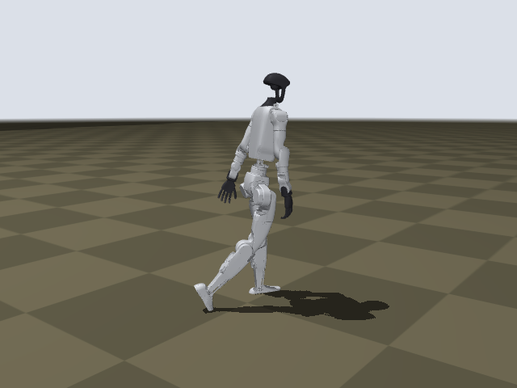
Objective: Walk
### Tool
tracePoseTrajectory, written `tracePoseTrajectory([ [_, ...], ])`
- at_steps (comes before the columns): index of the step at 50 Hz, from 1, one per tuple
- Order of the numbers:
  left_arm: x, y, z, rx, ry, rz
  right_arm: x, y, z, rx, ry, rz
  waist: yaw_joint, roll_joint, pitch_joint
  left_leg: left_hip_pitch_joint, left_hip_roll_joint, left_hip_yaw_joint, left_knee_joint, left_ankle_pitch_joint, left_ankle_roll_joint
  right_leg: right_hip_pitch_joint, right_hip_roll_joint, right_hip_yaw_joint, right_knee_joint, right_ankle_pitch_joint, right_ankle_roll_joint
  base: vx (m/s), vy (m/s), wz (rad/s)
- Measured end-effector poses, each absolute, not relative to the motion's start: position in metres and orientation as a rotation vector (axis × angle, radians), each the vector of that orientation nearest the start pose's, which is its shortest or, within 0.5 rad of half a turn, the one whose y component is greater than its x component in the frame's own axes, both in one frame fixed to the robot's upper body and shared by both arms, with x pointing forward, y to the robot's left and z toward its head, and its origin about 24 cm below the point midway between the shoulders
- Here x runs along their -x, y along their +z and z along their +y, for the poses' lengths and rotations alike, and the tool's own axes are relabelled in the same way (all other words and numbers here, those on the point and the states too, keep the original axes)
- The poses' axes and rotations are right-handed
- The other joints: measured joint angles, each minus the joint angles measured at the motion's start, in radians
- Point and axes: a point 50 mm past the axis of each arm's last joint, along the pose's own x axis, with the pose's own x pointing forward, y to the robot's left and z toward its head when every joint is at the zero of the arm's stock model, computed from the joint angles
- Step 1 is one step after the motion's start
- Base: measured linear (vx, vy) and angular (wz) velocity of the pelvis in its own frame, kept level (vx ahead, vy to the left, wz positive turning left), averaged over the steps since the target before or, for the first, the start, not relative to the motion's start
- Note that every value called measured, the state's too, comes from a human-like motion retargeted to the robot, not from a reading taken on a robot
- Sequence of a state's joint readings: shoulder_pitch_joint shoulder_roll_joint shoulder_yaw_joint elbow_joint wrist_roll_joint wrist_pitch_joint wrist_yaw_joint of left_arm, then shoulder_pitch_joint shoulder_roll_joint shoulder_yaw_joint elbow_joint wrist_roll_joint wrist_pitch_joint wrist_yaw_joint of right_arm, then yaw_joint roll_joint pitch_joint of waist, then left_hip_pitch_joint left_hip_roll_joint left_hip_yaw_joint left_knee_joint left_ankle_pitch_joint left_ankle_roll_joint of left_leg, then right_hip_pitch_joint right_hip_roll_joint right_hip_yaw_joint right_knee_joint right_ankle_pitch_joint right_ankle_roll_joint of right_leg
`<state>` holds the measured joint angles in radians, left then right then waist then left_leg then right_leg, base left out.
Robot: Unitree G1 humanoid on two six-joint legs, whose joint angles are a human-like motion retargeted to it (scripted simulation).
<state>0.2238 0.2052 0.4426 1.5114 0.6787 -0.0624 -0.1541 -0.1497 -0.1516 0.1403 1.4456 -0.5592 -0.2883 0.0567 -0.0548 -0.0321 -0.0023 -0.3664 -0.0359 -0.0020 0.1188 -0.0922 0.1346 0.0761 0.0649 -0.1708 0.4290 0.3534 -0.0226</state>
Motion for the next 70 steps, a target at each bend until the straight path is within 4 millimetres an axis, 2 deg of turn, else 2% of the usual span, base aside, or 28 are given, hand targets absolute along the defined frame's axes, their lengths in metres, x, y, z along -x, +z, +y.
tracePoseTrajectory([
  [2,0.052,-0.169,0.233,-0.235,-0.124,1.66,-0.1,-0.165,-0.194,0.621,0.523,1.089,-0.003,0.042,-0.016,0.04,0.055,0.032,0.008,-0.035,-0.03,-0.071,-0.036,-0.085,0.145,0.021,0.022,0.68,0.16,-0.43],
  [5,0.016,-0.171,0.238,-0.302,-0.149,1.578,-0.07,-0.169,-0.211,0.627,0.507,1.182,-0.001,0.074,-0.039,0.084,0.083,0.04,0.013,-0.086,-0.06,-0.202,-0.059,-0.103,0.29,-0.165,0.023,0.81,0.18,-0.37],
  [8,-0.034,-0.168,0.247,-0.374,-0.16,1.461,-0.043,-0.169,-0.226,0.593,0.46,1.274,-0.047,0.087,-0.016,0.151,0.079,-0.003,-0.001,-0.105,-0.08,-0.329,-0.015,-0.014,0.291,-0.257,0.148,0.63,0.08,0.48],
  [10,-0.068,-0.164,0.246,-0.392,-0.153,1.366,-0.025,-0.169,-0.235,0.574,0.432,1.336,-0.062,0.085,-0.01,0.202,0.078,-0.006,-0.021,-0.116,-0.097,-0.389,-0.045,0.015,0.224,-0.321,0.194,0.74,0.08,0.23],
  [14,-0.131,-0.151,0.24,-0.394,-0.142,1.159,0.006,-0.166,-0.251,0.554,0.383,1.442,-0.103,0.049,0.01,0.316,0.049,0.001,-0.044,-0.148,-0.141,-0.452,-0.164,0.021,-0.068,-0.349,0.262,0.66,0.02,0.25],
  [16,-0.158,-0.14,0.241,-0.41,-0.142,1.067,0.016,-0.165,-0.253,0.529,0.359,1.486,-0.105,0.025,0.031,0.383,0.055,0.007,-0.047,-0.169,-0.181,-0.467,-0.16,0.051,-0.246,-0.352,0.284,0.62,-0.29,-0.09],
  [19,-0.187,-0.126,0.242,-0.45,-0.172,0.969,0.028,-0.163,-0.257,0.492,0.326,1.54,-0.101,0.023,0.044,0.457,0.111,0.009,-0.036,-0.184,-0.271,-0.507,-0.115,0.039,-0.433,-0.381,0.284,0.9,-0.45,-0.07],
  [22,-0.198,-0.121,0.237,-0.485,-0.233,0.934,0.038,-0.161,-0.262,0.472,0.301,1.582,-0.099,0.041,0.024,0.493,0.124,-0.003,-0.002,-0.142,-0.349,-0.511,-0.098,0.017,-0.472,-0.374,0.284,0.97,-0.08,0.18],
  [25,-0.192,-0.126,0.228,-0.504,-0.3,0.955,0.041,-0.159,-0.266,0.467,0.291,1.603,-0.097,0.034,-0.003,0.502,0.06,-0.006,0.066,-0.009,-0.396,-0.511,-0.157,-0.09,-0.42,-0.289,0.284,0.86,0.16,0.39],
  [27,-0.179,-0.134,0.219,-0.504,-0.352,0.998,0.035,-0.16,-0.267,0.473,0.293,1.599,-0.135,0.029,-0.019,0.497,-0.006,0.012,0.12,0.188,-0.396,-0.502,-0.185,0.076,-0.368,-0.288,0.284,0.85,0.44,1.27],
  [30,-0.157,-0.145,0.216,-0.503,-0.387,1.079,0.0,-0.163,-0.264,0.505,0.307,1.516,-0.195,0.004,-0.001,0.392,-0.091,0.143,0.355,0.483,-0.396,-0.477,-0.327,0.05,-0.299,-0.318,0.282,0.63,0.45,1.4],
  [32,-0.138,-0.152,0.22,-0.509,-0.398,1.161,-0.026,-0.165,-0.254,0.524,0.335,1.433,-0.189,-0.037,-0.01,0.291,-0.047,0.304,0.541,0.566,-0.396,-0.445,-0.389,-0.002,-0.296,-0.347,0.275,0.6,-0.06,0.58],
  [33,-0.128,-0.155,0.222,-0.513,-0.405,1.204,-0.037,-0.165,-0.249,0.531,0.354,1.392,-0.178,-0.048,-0.017,0.252,-0.016,0.343,0.607,0.603,-0.396,-0.426,-0.387,-0.031,-0.302,-0.36,0.257,0.83,-0.44,0.13],
  [37,-0.084,-0.166,0.227,-0.49,-0.366,1.329,-0.097,-0.161,-0.227,0.612,0.448,1.203,-0.148,-0.07,0.001,0.145,0.002,0.305,0.682,0.435,-0.396,-0.329,-0.326,-0.061,-0.328,-0.405,0.2,0.73,-0.34,-0.23],
  [40,-0.044,-0.172,0.226,-0.409,-0.315,1.425,-0.14,-0.151,-0.213,0.691,0.495,1.057,-0.098,-0.074,0.023,0.051,-0.086,0.196,0.625,0.315,-0.396,-0.251,-0.279,-0.042,-0.351,-0.434,0.182,0.7,-0.15,-0.85],
  [42,-0.011,-0.173,0.228,-0.36,-0.292,1.511,-0.16,-0.146,-0.199,0.707,0.52,0.969,-0.065,-0.06,0.027,0.012,-0.048,0.126,0.543,0.237,-0.377,-0.184,-0.199,-0.057,-0.376,-0.461,0.14,0.71,-0.36,-0.78],
  [45,0.025,-0.172,0.232,-0.321,-0.289,1.609,-0.189,-0.134,-0.182,0.702,0.523,0.843,-0.04,-0.045,0.04,-0.04,-0.01,0.137,0.362,0.163,-0.189,-0.119,-0.153,-0.065,-0.377,-0.499,0.108,0.7,-0.06,-0.21],
  [48,0.051,-0.167,0.24,-0.323,-0.297,1.696,-0.21,-0.124,-0.17,0.676,0.51,0.757,-0.038,-0.03,0.052,-0.074,-0.029,0.092,0.153,0.124,-0.013,-0.063,-0.122,-0.077,-0.366,-0.544,0.078,0.63,0.05,0.21],
  [50,0.066,-0.164,0.244,-0.329,-0.291,1.753,-0.217,-0.12,-0.165,0.659,0.504,0.728,-0.046,-0.034,0.045,-0.089,-0.057,0.057,-0.002,0.134,0.097,-0.028,-0.115,-0.088,-0.364,-0.565,0.063,0.79,-0.02,0.38],
  [53,0.081,-0.159,0.252,-0.327,-0.264,1.807,-0.218,-0.12,-0.159,0.635,0.504,0.719,-0.037,-0.051,0.009,-0.127,0.0,0.101,-0.191,0.111,0.127,-0.012,-0.071,-0.092,-0.366,-0.562,0.028,0.69,-0.25,-0.01],
  [55,0.088,-0.157,0.253,-0.306,-0.24,1.824,-0.211,-0.123,-0.159,0.63,0.507,0.74,-0.015,-0.066,-0.01,-0.147,0.019,0.141,-0.206,0.064,0.127,0.001,-0.065,-0.07,-0.353,-0.544,0.028,0.79,-0.02,-0.61],
  [57,0.091,-0.157,0.251,-0.271,-0.212,1.822,-0.201,-0.129,-0.163,0.636,0.518,0.78,0.015,-0.07,-0.013,-0.128,0.017,0.141,-0.185,0.081,0.127,0.023,-0.06,-0.026,-0.33,-0.499,0.041,0.83,0.31,-0.98],
  [60,0.094,-0.158,0.244,-0.218,-0.182,1.813,-0.175,-0.142,-0.175,0.663,0.539,0.881,0.032,-0.068,-0.019,-0.098,-0.02,0.142,-0.102,0.097,0.127,0.072,-0.06,0.041,-0.29,-0.376,0.082,0.88,0.47,-0.81],
  [62,0.091,-0.158,0.243,-0.209,-0.182,1.813,-0.146,-0.153,-0.185,0.67,0.542,0.974,0.022,-0.062,-0.034,-0.081,-0.029,0.105,-0.044,0.082,0.086,0.085,-0.062,0.057,-0.221,-0.225,0.126,0.98,0.4,-0.4],
  [65,0.069,-0.162,0.248,-0.247,-0.197,1.775,-0.102,-0.164,-0.201,0.645,0.522,1.113,0.011,-0.029,-0.024,-0.032,-0.007,0.032,0.005,0.007,0.024,0.046,-0.007,0.089,-0.033,0.039,0.176,0.86,0.25,-0.16],
  [66,0.056,-0.163,0.25,-0.271,-0.203,1.74,-0.09,-0.166,-0.207,0.632,0.508,1.157,-0.002,-0.002,-0.019,-0.006,0.02,0.046,0.013,-0.009,0.006,0.012,-0.001,0.053,0.046,0.071,0.181,0.77,0.21,0.21],
  [68,0.026,-0.165,0.255,-0.32,-0.215,1.664,-0.067,-0.168,-0.219,0.611,0.483,1.243,-0.02,0.039,-0.017,0.032,0.063,0.056,0.027,-0.042,-0.026,-0.072,0.031,0.044,0.193,0.058,0.187,0.84,0.22,0.18],
  [70,-0.007,-0.165,0.259,-0.372,-0.227,1.579,-0.045,-0.169,-0.229,0.596,0.462,1.322,-0.021,0.065,-0.023,0.062,0.08,0.042,0.032,-0.08,-0.049,-0.167,0.018,0.024,0.306,-0.09,0.147,0.68,0.16,-0.08],
])
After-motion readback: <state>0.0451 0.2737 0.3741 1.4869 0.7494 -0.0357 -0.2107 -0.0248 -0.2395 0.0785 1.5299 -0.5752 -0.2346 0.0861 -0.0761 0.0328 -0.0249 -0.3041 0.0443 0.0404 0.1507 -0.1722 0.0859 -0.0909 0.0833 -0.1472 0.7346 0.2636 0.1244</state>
